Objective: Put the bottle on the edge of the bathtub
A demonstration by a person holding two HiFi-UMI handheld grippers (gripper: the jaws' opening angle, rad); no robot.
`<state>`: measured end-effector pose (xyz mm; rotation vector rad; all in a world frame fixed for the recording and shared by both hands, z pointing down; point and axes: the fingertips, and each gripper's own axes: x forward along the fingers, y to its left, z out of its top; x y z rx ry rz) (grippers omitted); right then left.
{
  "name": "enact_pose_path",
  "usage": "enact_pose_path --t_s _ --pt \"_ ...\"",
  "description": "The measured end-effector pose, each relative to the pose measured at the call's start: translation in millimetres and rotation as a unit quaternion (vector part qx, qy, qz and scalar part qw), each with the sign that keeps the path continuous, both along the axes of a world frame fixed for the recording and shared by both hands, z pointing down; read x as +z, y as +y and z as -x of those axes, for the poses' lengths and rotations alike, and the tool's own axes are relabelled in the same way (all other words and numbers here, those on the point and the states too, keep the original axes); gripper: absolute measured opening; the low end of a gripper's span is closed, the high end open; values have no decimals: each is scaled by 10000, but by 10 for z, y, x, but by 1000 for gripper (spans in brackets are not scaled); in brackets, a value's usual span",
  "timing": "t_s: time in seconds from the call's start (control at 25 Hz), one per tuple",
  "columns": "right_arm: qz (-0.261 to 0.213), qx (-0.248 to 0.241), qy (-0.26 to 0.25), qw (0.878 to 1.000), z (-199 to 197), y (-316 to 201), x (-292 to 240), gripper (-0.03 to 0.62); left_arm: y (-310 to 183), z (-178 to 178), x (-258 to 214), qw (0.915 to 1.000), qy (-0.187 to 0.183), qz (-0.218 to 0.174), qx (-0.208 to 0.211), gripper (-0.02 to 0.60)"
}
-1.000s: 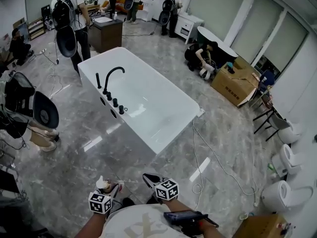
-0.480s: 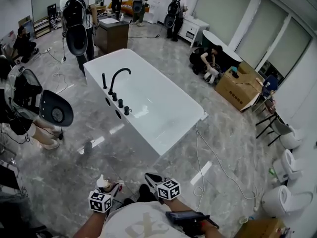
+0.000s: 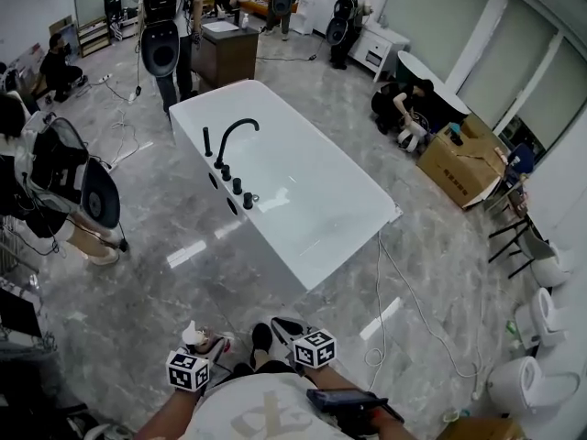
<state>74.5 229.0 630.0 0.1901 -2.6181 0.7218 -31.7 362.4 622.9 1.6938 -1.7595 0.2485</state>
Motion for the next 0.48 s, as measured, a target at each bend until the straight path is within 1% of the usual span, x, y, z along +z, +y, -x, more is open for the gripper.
enact_pose_path --t_s 0.16,0.48 --pt "2 -82 -75 9999 179 -196 -50 6 -209 148 -62 9999 -26 -25 -93 222" --pt "49 -183 -15 9998 494 -641 -31 6 -672 445 -136 9998 4 -92 -189 222"
